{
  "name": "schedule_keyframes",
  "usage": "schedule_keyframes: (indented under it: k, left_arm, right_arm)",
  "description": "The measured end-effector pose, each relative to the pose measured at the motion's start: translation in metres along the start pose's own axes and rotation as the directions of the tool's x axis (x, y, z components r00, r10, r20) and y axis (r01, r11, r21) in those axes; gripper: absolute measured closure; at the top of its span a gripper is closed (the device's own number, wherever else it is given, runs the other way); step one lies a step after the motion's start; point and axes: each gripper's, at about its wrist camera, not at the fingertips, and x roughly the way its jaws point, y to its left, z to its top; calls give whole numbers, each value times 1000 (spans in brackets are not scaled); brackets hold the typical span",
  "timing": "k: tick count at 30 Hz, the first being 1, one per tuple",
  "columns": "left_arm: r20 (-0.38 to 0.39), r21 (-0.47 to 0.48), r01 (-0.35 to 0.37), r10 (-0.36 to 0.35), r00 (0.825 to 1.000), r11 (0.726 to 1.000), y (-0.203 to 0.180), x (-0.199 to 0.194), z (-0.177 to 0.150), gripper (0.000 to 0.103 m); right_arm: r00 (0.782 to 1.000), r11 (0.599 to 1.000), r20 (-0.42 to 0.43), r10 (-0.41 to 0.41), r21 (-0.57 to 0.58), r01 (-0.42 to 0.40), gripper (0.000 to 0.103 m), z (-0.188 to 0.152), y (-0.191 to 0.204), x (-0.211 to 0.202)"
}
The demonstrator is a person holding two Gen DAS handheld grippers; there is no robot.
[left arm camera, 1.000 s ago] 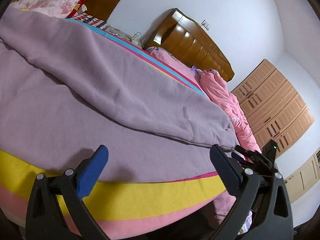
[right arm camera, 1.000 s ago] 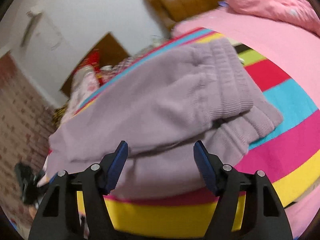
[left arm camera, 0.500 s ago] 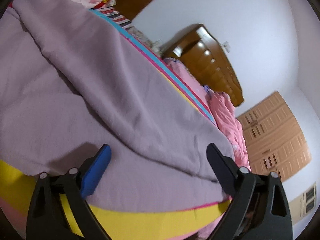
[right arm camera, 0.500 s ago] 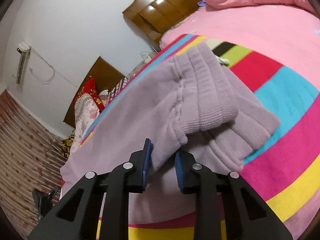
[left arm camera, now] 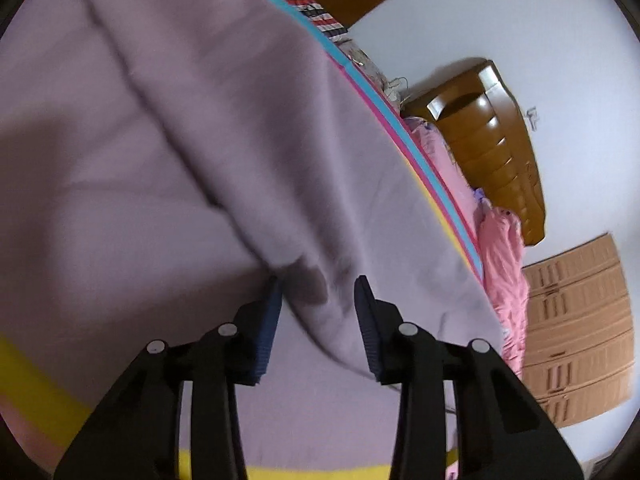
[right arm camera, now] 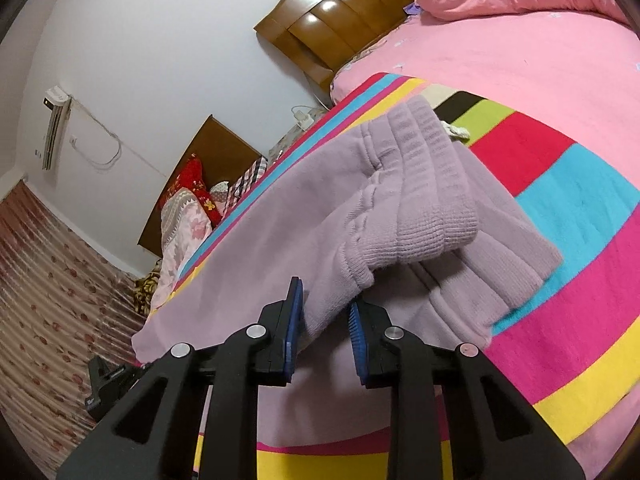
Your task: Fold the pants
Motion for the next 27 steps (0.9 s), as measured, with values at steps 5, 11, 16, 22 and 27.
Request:
schedule_keyframes:
  k: [5,11,16,22,27]
  left_arm:
    - [81,18,-79,78,994,997,-3,-12,4,19]
    - [106,38,-48,44,993,998,-4,1,17,27]
    - [92,15,-41,40,995,999,5,5,17,88]
    - [162,41,82,-88,983,996,0,-28,13,99]
    - [233,159,230,-262,936,960,-32,-88,26,100]
  right_arm:
    - [1000,1000,-4,-5,9,5,78,-1,-3,3]
    - [1000,1000,-5,3,9,-3,78,-2,-6,2]
    - [1000,1000,-11,4,9,-4,78,-2,-8,2]
    - [1000,999,-13,-19,-36,18,81,3,0,2]
    - [998,992,33,61,-114,-57,83,41,38,-20]
